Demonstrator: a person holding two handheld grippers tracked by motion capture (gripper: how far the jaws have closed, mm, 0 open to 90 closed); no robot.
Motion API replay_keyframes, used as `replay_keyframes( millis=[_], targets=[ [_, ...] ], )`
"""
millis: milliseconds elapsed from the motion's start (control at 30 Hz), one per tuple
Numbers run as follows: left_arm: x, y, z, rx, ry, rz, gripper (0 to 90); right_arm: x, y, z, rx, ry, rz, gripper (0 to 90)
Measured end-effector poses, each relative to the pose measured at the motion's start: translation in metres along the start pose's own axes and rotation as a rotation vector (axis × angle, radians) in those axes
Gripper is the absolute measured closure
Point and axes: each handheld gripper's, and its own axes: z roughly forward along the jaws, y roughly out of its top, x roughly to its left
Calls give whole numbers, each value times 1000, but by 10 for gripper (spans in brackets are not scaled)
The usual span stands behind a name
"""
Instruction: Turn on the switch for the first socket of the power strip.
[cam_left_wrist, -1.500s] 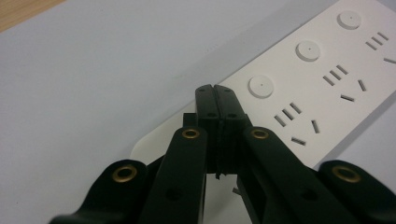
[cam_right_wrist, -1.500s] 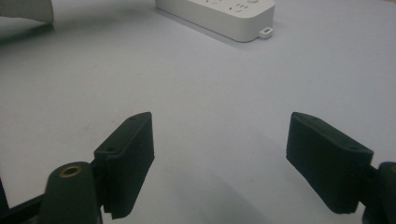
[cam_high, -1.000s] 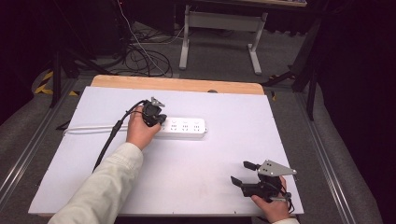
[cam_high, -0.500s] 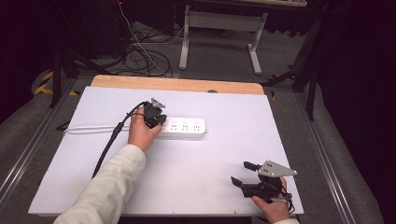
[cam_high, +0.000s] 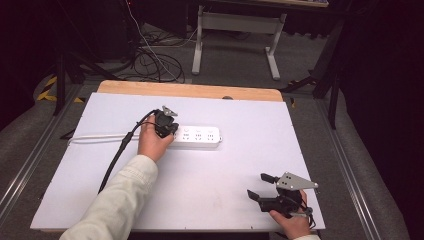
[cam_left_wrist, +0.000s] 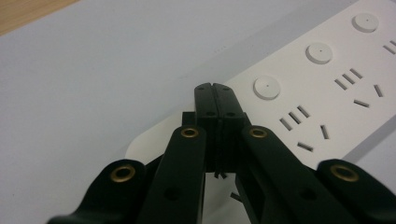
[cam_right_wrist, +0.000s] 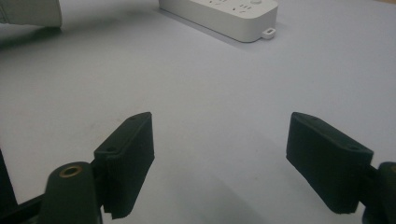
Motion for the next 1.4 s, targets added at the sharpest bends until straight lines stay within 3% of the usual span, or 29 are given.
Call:
replay_keyframes(
  millis=[100,200,333,667,1067,1133,1167,1200,1300,1400],
  targets=[
    [2,0,0,0,-11,-20,900,1,0,0,1,0,1,240],
    [-4,3,0,10,24,15,900,0,0,-1,0,-2,0,240],
    [4,6,-10,-19,-33,-28,900,-1,1,0,-4,-2,5,240],
    [-1,20,-53,-76,-71,-2,900,-3,5,3,-11,1,1,240],
    [-3,24,-66,-83,-63,16,900,-5,8,9,-8,12,-3,240],
    [-4,23,-67,-90,-87,2,900,-5,8,10,-10,15,-4,240],
    [-4,24,-68,-98,-86,3,884,-4,8,10,-10,15,-4,241],
    [-5,24,-70,-109,-82,0,771,-4,9,10,-10,15,-5,240],
    [-7,25,-77,-136,-103,-12,652,-5,9,11,-9,17,-5,240],
    [-7,25,-86,-162,-106,7,527,-4,10,11,-8,20,-8,241]
  ],
)
